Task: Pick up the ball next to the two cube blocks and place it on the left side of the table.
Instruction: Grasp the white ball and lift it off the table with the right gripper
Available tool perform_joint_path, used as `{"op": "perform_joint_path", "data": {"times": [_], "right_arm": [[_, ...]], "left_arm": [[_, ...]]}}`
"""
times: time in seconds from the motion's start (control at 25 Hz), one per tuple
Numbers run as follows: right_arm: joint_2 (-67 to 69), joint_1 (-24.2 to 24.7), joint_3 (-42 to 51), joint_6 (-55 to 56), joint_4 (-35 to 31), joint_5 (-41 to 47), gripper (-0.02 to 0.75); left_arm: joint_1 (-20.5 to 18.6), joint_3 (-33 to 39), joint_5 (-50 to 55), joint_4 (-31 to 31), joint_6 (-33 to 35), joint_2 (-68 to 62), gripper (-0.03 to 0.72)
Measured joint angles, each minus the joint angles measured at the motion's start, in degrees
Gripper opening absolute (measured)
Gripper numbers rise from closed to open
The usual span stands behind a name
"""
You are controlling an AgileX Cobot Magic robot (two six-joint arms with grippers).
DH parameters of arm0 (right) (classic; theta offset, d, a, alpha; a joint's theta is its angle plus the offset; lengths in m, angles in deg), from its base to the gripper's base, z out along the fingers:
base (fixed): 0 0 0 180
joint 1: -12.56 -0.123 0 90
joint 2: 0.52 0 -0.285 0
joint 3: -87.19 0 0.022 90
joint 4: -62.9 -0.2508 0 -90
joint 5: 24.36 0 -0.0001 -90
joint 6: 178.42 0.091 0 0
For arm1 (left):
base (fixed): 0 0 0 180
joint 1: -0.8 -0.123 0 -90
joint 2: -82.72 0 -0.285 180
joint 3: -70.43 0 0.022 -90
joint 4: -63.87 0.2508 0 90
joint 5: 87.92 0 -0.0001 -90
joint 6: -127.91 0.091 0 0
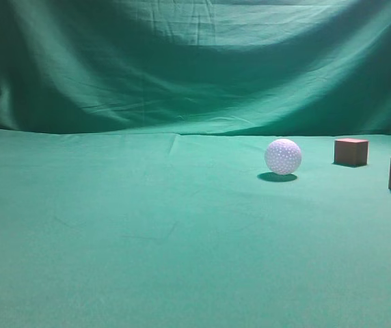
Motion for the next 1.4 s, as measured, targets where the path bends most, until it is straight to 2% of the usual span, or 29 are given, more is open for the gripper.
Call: {"op": "perform_joint_path", "data": {"times": [0.88, 1.0, 1.32, 1.4], "right_arm": [[0.00, 0.00, 0.09, 0.00, 0.44, -1.19, 0.000], [0.00, 0.00, 0.32, 0.00, 0.22, -7.91, 0.000], [0.00, 0.00, 0.39, 3.19, -5.05, -36.50, 0.000], [0.00, 0.00, -1.64, 7.46, -5.18, -35.37, 0.000]], "left_arm": [[0.00, 0.00, 0.00, 0.00, 0.00, 0.00, 0.000], [0.00, 0.00, 0.00, 0.00, 0.00, 0.00, 0.000], [0.00, 0.00, 0.00, 0.00, 0.00, 0.00, 0.000], [0.00, 0.00, 0.00, 0.00, 0.00, 0.00, 0.000]]}}
